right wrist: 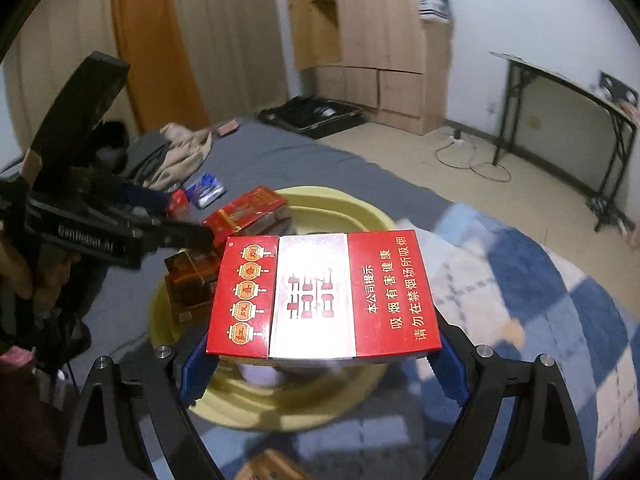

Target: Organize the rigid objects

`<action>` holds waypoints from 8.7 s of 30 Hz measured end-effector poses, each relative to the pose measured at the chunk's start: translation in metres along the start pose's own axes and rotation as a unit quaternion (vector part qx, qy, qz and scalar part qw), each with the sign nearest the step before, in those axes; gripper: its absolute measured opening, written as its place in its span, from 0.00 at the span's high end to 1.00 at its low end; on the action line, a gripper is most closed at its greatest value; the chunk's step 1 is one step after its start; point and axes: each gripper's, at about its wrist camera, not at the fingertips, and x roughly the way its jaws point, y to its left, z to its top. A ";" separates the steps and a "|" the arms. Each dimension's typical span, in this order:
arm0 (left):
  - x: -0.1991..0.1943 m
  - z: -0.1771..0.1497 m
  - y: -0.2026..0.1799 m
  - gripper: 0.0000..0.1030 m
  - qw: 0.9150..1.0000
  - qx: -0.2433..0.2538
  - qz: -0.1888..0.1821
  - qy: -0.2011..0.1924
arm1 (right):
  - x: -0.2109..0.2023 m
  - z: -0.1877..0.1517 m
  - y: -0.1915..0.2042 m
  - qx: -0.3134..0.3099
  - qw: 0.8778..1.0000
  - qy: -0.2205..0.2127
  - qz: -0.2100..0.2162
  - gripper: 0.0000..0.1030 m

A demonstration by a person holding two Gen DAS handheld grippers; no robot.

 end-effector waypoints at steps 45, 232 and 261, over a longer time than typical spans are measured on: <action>0.020 -0.193 -0.030 0.00 0.998 -0.044 0.028 -0.033 | 0.045 -0.114 0.026 -0.003 0.996 0.087 -0.032 0.00; 0.042 -0.171 -0.039 0.00 0.991 -0.061 0.065 -0.097 | 0.064 -0.110 0.026 -0.020 0.997 0.064 -0.034 0.00; 0.042 -0.171 -0.038 0.00 0.991 -0.061 0.065 -0.097 | 0.064 -0.110 0.026 -0.020 0.997 0.064 -0.034 0.00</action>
